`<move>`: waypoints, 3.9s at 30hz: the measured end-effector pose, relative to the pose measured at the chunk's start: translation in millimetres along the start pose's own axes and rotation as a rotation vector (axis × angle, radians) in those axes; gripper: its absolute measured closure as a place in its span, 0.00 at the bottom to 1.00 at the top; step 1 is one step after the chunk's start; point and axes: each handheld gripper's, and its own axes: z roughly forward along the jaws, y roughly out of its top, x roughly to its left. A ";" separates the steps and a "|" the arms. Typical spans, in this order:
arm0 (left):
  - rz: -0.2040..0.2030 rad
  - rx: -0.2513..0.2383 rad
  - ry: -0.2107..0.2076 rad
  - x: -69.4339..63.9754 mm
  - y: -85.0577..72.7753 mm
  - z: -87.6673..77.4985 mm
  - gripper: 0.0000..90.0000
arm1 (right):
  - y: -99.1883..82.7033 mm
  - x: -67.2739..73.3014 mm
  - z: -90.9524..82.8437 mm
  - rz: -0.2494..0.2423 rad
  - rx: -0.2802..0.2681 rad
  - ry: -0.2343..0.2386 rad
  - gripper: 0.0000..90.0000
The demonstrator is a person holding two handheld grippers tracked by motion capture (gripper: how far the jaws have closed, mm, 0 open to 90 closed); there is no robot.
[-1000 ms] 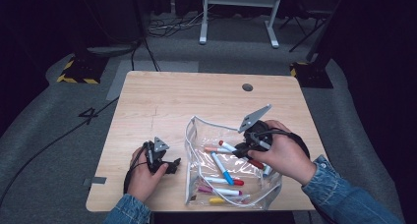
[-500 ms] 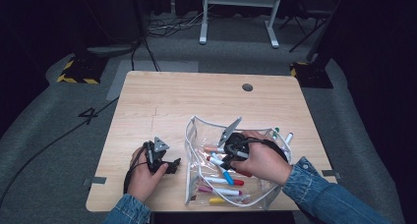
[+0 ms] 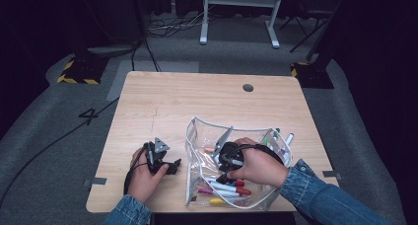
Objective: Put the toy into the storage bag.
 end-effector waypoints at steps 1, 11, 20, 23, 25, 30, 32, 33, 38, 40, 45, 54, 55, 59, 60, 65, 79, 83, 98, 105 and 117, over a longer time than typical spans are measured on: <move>0.000 0.000 0.000 0.0 0.0 0.0 0.12 | -0.2 0.0 -3.0 -0.002 -0.015 -0.017 0.58; 0.001 0.000 0.000 0.1 0.1 0.0 0.12 | -15.8 -2.3 -74.6 0.064 -0.285 -0.139 0.56; 0.001 0.000 0.000 0.0 0.0 0.0 0.12 | -64.8 -14.4 -133.5 0.189 -0.401 -0.272 0.60; 0.000 0.000 0.001 0.0 0.0 0.0 0.12 | -85.0 -19.6 -146.4 0.238 -0.419 -0.309 0.60; 0.000 0.000 0.000 0.0 0.0 0.0 0.12 | -98.8 -23.0 -153.1 0.268 -0.423 -0.351 0.60; 0.000 0.001 0.002 -0.1 0.0 0.0 0.12 | -132.7 -32.5 -164.3 0.360 -0.424 -0.423 0.61; 0.000 0.000 0.000 -0.1 0.0 0.0 0.12 | -146.1 -37.7 -166.0 0.399 -0.427 -0.445 0.61; 0.000 0.001 0.000 0.0 0.0 0.0 0.12 | -152.6 -40.7 -165.8 0.418 -0.425 -0.453 0.61; -0.001 0.000 0.000 -0.1 0.0 0.0 0.12 | -183.0 -56.6 -150.6 0.533 -0.404 -0.456 0.56; 0.000 0.000 0.001 -0.1 0.0 0.0 0.12 | -193.8 -62.7 -139.9 0.566 -0.394 -0.452 0.54; 0.000 0.000 0.000 -0.1 0.0 0.0 0.12 | -215.8 -73.4 -108.5 0.642 -0.364 -0.429 0.49; -0.001 -0.001 0.001 -0.1 0.0 0.0 0.12 | -233.3 -81.6 -49.3 0.713 -0.303 -0.372 0.43; -0.001 0.000 0.001 -0.1 0.0 0.0 0.12 | -233.9 -82.0 -42.7 0.710 -0.297 -0.365 0.43; -0.001 0.000 0.000 -0.1 0.0 0.0 0.12 | -234.6 -82.6 -23.3 0.722 -0.277 -0.350 0.42; 0.000 0.000 0.001 0.0 0.0 0.0 0.12 | -234.6 -83.1 -20.2 0.723 -0.276 -0.347 0.42; 0.000 0.000 0.000 0.0 0.0 0.0 0.12 | -234.1 -85.2 -6.7 0.742 -0.264 -0.347 0.39; -0.001 -0.001 0.002 -0.2 0.0 0.1 0.12 | -257.1 -72.9 -8.6 0.782 -0.157 -0.434 0.62; 0.000 0.000 0.000 -0.1 0.0 0.0 0.12 | -259.3 -66.5 -10.5 0.777 -0.122 -0.439 0.77; -0.001 0.000 0.000 -0.1 0.0 0.0 0.12 | -257.9 -67.1 -43.5 0.794 -0.186 -0.387 0.86; -0.004 -0.003 0.006 -0.5 0.0 0.3 0.12 | -238.4 -57.4 -83.4 0.744 -0.261 -0.393 0.86; -0.004 -0.002 0.006 -0.5 0.0 0.3 0.12 | -189.9 -42.4 -140.0 0.600 -0.337 -0.392 0.86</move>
